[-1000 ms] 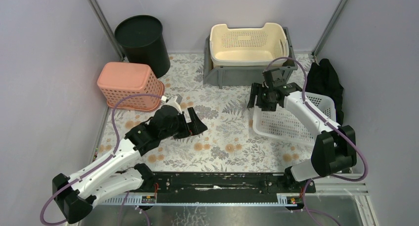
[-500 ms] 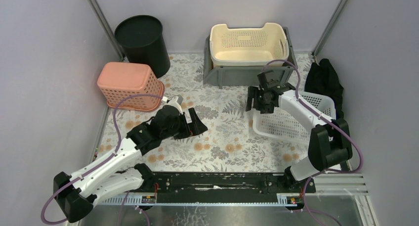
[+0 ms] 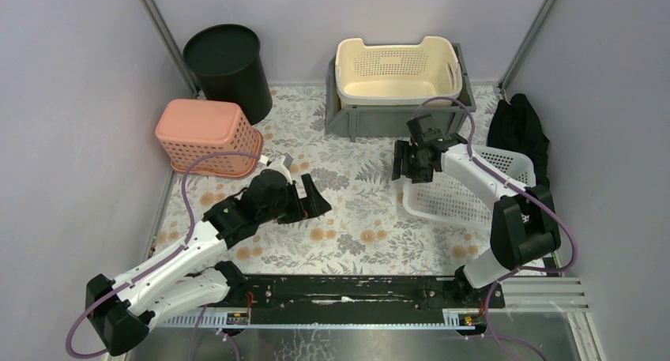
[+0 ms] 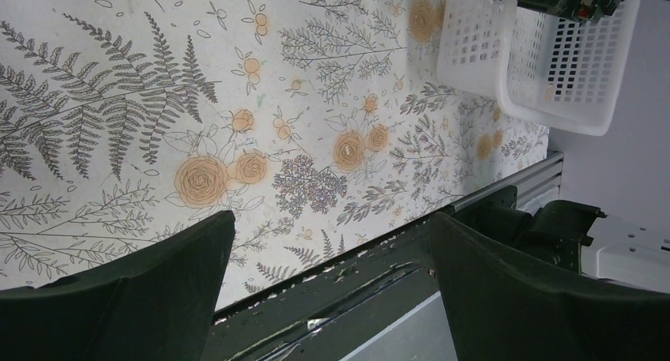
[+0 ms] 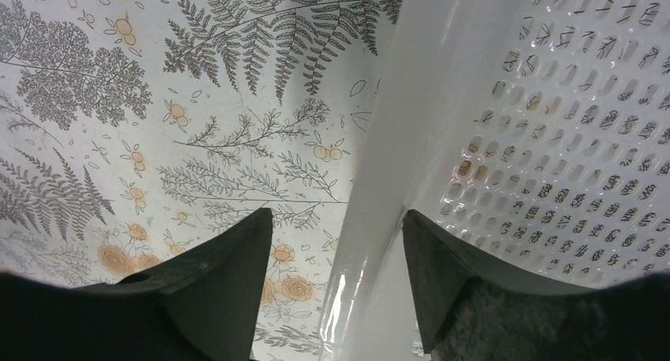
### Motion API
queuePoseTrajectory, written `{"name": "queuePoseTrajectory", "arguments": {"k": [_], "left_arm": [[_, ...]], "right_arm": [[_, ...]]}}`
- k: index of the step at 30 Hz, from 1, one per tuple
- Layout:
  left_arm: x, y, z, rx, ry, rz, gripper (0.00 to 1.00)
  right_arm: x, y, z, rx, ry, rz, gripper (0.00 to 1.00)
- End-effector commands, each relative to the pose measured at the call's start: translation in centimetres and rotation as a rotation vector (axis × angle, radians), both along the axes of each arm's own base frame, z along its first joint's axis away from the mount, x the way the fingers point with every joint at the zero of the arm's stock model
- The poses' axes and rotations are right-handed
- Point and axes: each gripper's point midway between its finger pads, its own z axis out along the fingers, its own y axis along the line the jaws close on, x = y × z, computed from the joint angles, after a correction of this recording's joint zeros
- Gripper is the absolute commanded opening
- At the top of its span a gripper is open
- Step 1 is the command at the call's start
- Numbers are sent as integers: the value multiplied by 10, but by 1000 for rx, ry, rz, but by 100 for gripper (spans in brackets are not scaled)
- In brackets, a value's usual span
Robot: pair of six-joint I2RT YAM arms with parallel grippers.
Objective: Turn the large container upside down
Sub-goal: Move the container to the center of the board.
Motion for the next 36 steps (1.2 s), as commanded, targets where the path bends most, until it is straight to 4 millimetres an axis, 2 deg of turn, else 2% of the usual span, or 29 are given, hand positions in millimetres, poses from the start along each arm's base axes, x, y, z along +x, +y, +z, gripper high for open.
{"name": "queuePoseTrajectory", "arguments": {"k": [1, 9, 23, 30, 36], "left_arm": [[-1, 0, -1, -8, -10, 3, 100], [-1, 1, -1, -11, -11, 8, 100], [-4, 3, -4, -26, -11, 18, 100], [-9, 5, -8, -36, -12, 6, 100], [-15, 3, -6, -48, -18, -36, 100]], "right_arm": [[3, 6, 0, 1, -20, 9, 66], [0, 23, 11, 50, -39, 47, 47], [-13, 68, 39, 147, -82, 148, 44], [-26, 109, 52, 215, -87, 216, 44], [-40, 161, 46, 266, -62, 287, 45]]}}
